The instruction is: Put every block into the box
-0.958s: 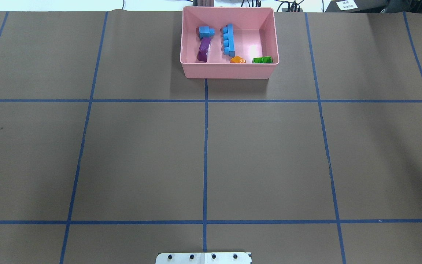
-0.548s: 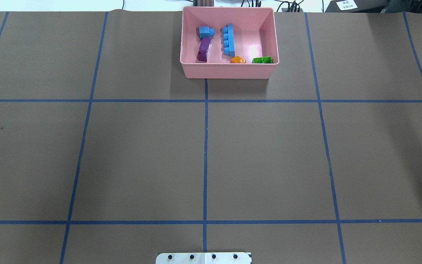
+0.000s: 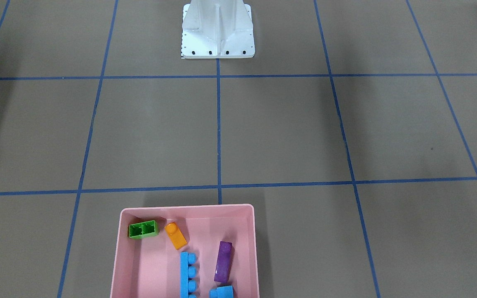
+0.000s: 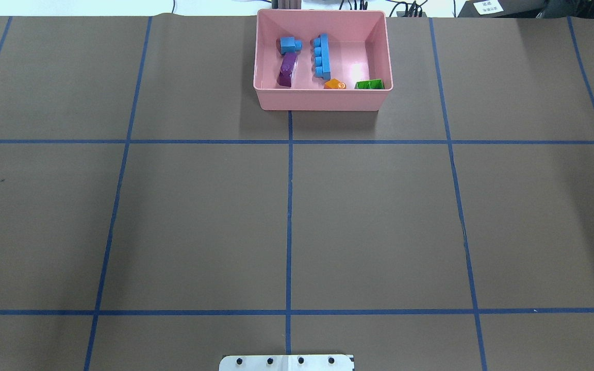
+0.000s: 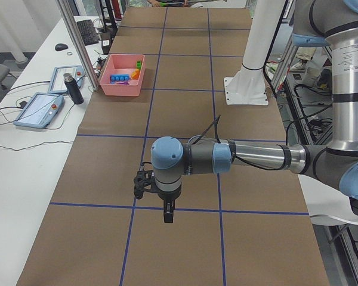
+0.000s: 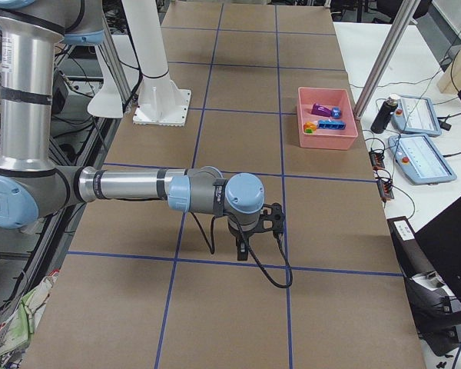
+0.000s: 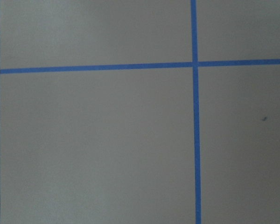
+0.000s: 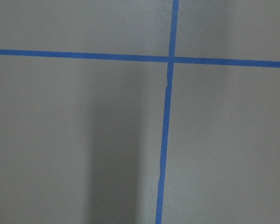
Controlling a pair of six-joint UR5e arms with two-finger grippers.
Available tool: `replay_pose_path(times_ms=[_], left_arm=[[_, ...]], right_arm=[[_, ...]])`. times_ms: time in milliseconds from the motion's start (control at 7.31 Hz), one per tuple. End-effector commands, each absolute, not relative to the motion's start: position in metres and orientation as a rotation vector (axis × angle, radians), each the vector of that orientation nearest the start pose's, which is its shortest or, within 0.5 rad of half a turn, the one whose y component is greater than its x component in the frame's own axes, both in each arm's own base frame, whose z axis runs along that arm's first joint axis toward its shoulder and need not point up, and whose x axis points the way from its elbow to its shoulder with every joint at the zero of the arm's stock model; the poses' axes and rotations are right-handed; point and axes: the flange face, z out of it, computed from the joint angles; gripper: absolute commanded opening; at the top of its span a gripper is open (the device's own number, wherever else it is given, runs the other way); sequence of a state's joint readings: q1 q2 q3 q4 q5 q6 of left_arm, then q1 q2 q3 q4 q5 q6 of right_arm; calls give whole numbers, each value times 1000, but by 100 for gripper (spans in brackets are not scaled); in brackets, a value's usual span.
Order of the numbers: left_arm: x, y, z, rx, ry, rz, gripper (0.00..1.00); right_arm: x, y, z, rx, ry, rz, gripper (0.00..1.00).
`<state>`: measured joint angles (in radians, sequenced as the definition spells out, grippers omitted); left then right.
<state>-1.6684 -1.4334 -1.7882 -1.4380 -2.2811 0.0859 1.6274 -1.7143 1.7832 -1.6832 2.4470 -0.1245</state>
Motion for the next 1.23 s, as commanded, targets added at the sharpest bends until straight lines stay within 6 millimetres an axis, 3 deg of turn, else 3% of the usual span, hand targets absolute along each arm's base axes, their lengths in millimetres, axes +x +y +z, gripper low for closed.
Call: replay_pose_path(times_ms=[0, 137, 548, 1095], left_arm=[[-69, -435, 626, 20, 765, -78, 100], [-46, -442, 631, 31, 767, -82, 100], [-45, -433, 640, 38, 767, -75, 100], [-46, -437, 639, 40, 760, -76, 100]], right_arm=[[85, -420, 628, 34, -867, -34, 100], [86, -416, 632, 27, -856, -28, 100], [88, -415, 632, 26, -856, -22, 100], [89, -415, 635, 22, -836, -22, 100]])
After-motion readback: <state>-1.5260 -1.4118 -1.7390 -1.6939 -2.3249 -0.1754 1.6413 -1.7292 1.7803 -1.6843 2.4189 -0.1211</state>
